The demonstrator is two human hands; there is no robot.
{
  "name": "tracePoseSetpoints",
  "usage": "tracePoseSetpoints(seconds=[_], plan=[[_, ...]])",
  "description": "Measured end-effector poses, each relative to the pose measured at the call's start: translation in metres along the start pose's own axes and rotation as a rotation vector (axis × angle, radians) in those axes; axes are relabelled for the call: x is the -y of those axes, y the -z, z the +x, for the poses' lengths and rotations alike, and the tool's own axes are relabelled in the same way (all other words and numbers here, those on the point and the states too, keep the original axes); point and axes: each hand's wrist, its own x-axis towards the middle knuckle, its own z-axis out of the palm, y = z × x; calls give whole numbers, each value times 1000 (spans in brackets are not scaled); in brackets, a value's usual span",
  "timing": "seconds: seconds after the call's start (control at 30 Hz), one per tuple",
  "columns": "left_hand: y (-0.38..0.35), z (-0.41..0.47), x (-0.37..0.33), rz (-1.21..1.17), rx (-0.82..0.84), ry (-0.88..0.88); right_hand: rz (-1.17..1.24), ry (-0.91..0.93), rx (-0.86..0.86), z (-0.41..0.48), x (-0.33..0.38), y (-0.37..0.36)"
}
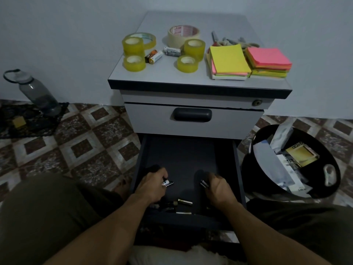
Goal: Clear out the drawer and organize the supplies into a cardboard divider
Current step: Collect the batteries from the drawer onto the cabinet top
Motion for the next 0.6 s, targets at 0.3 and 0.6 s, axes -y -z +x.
tracePoseSetpoints(seconds=[0.3,0.6], plan=[[2,2,-2,-226,-22,102,-17,0,-23,6,1,-3],[-1,6,1,-346,-47,143,87,-9,-24,9,1,-6]])
